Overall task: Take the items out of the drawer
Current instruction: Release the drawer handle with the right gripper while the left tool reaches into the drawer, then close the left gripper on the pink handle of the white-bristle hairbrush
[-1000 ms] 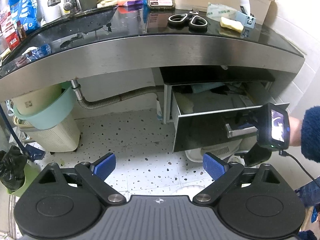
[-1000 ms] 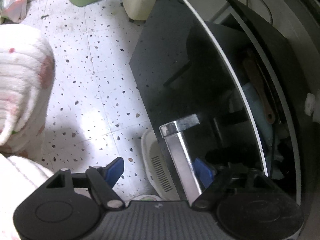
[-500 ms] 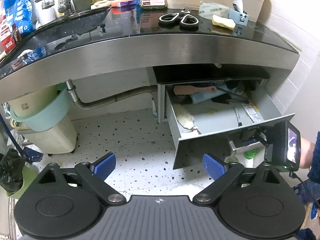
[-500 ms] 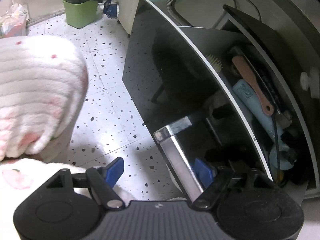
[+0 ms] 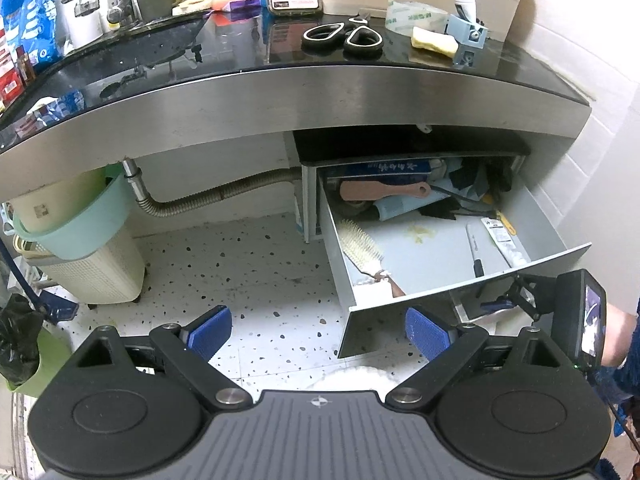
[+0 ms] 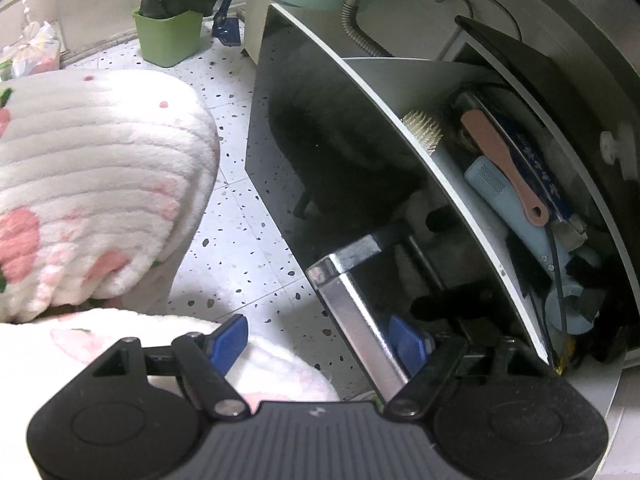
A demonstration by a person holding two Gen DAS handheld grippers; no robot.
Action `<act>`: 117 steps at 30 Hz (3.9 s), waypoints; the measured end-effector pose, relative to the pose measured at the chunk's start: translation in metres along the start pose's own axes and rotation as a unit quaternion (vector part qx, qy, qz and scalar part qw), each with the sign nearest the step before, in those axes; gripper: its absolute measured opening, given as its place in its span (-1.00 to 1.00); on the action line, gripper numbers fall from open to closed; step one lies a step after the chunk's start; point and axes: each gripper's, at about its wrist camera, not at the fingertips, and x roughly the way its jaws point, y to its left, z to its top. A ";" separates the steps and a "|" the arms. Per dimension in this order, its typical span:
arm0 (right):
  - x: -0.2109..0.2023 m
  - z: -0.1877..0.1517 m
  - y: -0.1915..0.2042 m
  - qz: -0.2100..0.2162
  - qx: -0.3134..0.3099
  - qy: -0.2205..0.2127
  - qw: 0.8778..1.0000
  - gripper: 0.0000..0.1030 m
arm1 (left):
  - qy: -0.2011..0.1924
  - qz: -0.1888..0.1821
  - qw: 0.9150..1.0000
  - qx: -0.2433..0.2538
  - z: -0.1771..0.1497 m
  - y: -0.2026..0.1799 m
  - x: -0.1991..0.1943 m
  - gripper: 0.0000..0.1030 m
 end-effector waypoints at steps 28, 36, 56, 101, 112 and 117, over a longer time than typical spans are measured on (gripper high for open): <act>-0.109 -0.030 -0.019 -0.018 0.192 -0.166 0.967 0.50 | 0.034 -0.042 0.998 -0.044 0.060 -0.060 0.059 0.83; -0.157 -0.072 -0.002 -0.050 0.271 -0.222 0.935 0.52 | 0.067 -0.036 0.997 -0.032 0.093 -0.099 0.111 0.80; -0.176 -0.140 0.036 -0.069 0.358 -0.240 0.900 0.52 | 0.249 0.009 0.943 -0.221 0.095 -0.103 0.282 -0.19; -0.172 -0.122 0.029 -0.052 0.363 -0.246 0.897 0.52 | 0.309 0.049 0.927 -0.205 0.099 -0.116 0.347 -0.33; -0.171 -0.123 0.030 -0.047 0.366 -0.245 0.897 0.52 | 0.304 0.066 0.922 -0.231 0.102 -0.101 0.358 0.41; -0.170 -0.128 0.029 -0.049 0.374 -0.241 0.894 0.52 | 0.320 0.078 0.905 -0.268 0.098 -0.097 0.373 0.41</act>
